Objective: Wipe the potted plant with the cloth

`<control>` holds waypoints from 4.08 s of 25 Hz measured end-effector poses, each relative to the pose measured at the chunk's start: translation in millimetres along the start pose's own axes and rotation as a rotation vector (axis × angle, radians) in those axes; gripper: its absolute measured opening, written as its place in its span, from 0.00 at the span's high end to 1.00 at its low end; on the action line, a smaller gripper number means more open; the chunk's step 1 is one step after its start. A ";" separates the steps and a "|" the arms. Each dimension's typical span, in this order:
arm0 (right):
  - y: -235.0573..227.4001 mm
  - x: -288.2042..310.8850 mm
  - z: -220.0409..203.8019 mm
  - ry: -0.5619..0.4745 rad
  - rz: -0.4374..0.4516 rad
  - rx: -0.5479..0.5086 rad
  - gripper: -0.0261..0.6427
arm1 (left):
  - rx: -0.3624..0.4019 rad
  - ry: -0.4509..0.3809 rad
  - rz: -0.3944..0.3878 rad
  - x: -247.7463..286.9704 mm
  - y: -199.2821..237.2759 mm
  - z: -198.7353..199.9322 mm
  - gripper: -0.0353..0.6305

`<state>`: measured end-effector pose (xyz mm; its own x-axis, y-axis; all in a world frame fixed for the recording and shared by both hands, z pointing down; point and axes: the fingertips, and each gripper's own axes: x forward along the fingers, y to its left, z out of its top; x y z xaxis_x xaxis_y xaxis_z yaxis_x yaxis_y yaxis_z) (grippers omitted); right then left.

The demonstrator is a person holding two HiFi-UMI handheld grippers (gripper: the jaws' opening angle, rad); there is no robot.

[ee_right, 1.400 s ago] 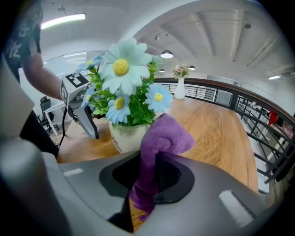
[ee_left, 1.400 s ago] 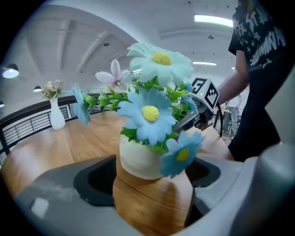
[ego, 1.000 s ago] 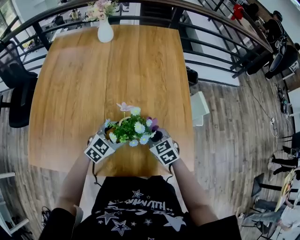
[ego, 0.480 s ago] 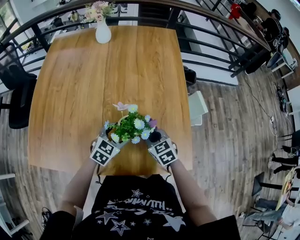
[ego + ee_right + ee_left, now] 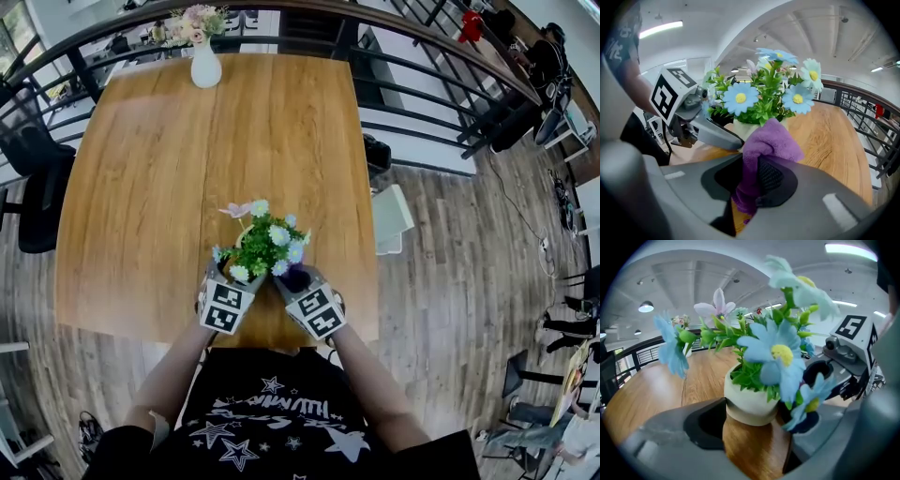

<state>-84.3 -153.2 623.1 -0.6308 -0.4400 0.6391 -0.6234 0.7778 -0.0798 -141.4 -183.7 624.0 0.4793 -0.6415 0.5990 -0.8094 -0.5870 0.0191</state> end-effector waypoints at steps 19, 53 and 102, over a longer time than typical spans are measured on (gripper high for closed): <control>-16.0 -6.9 -1.3 -0.003 0.000 0.000 0.84 | 0.037 0.050 0.002 4.0 -27.5 -7.6 0.45; -56.6 -9.0 -1.8 0.024 -0.053 0.030 0.84 | 0.573 0.021 -0.562 35.4 7.9 41.7 0.08; -29.4 -17.7 -10.9 -0.018 -0.035 0.117 0.84 | 0.257 0.087 -0.166 48.4 -17.8 24.5 0.20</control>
<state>-49.8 -163.4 622.4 -0.6148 -0.4749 0.6296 -0.6943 0.7046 -0.1466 -95.5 -216.5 633.0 0.5574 -0.4884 0.6714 -0.6050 -0.7927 -0.0744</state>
